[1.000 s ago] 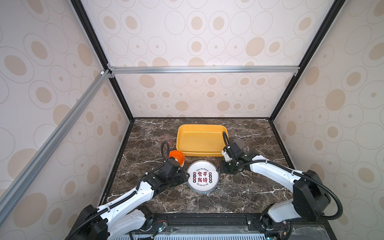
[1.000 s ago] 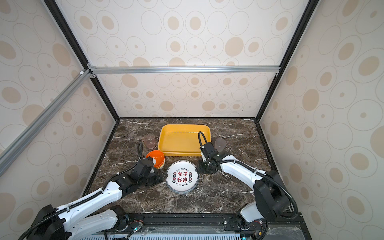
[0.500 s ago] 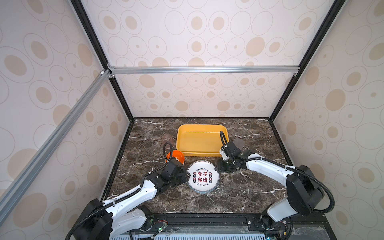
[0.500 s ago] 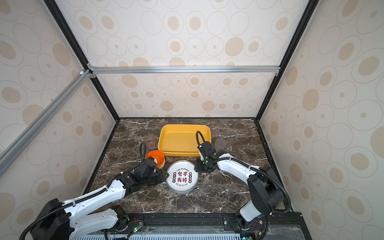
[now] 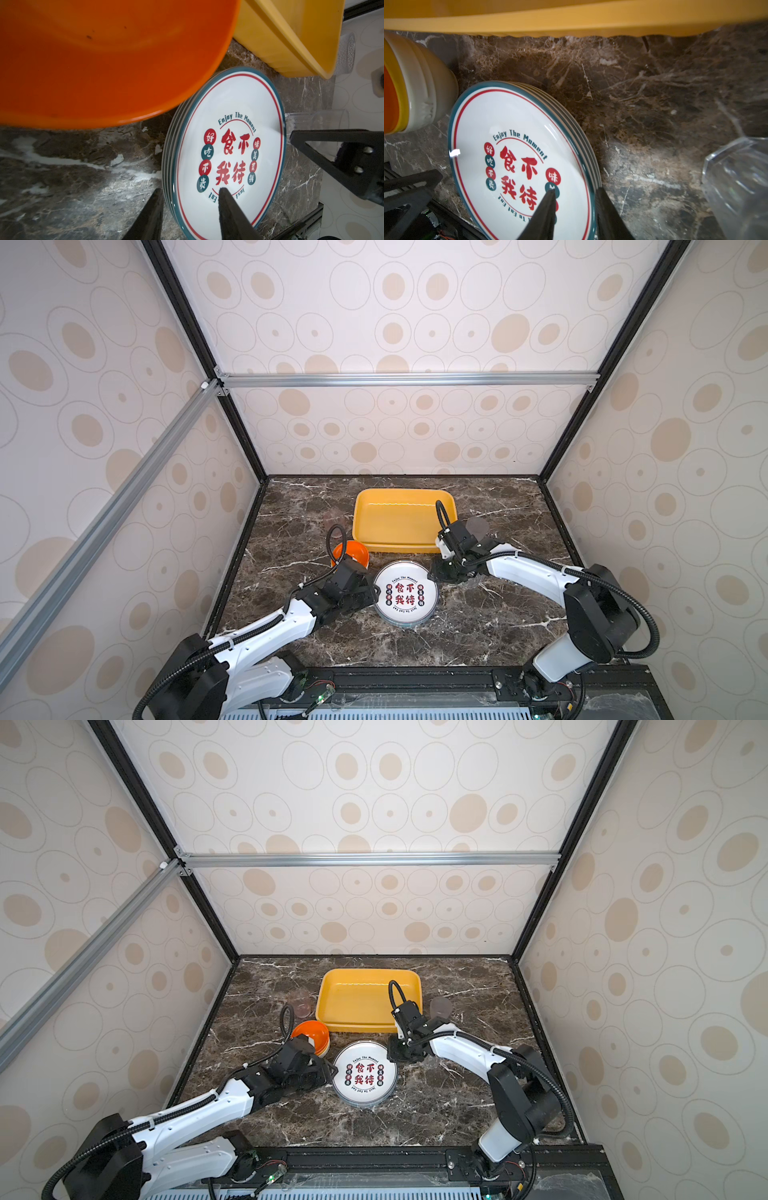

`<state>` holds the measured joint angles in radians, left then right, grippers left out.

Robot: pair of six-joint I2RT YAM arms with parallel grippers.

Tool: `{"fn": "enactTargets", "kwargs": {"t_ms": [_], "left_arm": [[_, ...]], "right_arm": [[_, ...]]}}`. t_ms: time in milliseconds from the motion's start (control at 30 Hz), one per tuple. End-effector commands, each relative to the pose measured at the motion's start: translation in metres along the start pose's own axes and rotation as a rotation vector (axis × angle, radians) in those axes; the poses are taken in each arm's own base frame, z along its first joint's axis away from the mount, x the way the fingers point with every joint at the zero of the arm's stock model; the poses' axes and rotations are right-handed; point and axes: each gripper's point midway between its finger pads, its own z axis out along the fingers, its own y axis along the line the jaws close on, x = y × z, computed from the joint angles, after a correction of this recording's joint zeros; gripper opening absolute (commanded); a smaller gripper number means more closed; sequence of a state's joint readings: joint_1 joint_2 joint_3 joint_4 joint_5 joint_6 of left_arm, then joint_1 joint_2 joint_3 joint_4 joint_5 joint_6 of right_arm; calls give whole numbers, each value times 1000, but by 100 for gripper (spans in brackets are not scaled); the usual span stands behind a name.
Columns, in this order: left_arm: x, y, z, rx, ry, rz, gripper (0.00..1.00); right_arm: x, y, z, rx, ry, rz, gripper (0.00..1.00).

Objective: Place the mixed dishes into the plastic bin
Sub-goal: 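Close both grippers on the rim of the top printed plate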

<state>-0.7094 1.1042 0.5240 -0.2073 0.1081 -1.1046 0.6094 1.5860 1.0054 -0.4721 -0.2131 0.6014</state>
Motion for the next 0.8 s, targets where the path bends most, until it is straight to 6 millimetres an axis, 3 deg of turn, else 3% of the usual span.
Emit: {"fn": "enactTargets", "kwargs": {"t_ms": [0, 300, 600, 767], "left_arm": [[0, 1, 0, -8, -12, -14, 44], [2, 3, 1, -11, -10, -13, 44], [2, 5, 1, -14, -13, -19, 43], [2, 5, 0, -16, -12, -18, 43]], "right_arm": [[-1, 7, 2, -9, 12, -11, 35], [0, 8, 4, -2, 20, -17, 40], [2, 11, 7, -14, 24, -21, 38], [1, 8, 5, 1, 16, -20, 46]]}}
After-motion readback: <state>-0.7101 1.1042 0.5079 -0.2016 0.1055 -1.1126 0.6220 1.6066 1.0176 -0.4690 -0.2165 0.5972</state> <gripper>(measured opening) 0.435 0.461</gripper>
